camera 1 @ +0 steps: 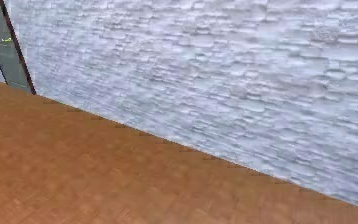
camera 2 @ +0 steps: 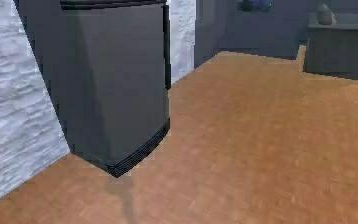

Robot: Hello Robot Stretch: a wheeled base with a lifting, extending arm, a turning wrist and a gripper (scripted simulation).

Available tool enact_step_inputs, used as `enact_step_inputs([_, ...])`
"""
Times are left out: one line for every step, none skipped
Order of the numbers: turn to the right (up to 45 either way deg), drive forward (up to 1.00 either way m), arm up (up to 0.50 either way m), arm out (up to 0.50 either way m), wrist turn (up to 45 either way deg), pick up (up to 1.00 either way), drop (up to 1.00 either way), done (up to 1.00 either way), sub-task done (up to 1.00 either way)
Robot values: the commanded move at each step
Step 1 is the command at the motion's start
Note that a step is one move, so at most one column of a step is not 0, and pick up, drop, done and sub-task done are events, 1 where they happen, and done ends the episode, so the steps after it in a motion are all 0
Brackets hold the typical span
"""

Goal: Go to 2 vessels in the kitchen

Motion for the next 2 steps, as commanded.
enact_step_inputs([-45.0, 0.00, 0.00, 0.00, 0.0, 0.00, 0.00, 0.00, 0.00])
enact_step_inputs([-45.0, 0.00, 0.00, 0.00, 0.0, 0.00, 0.00, 0.00, 0.00])
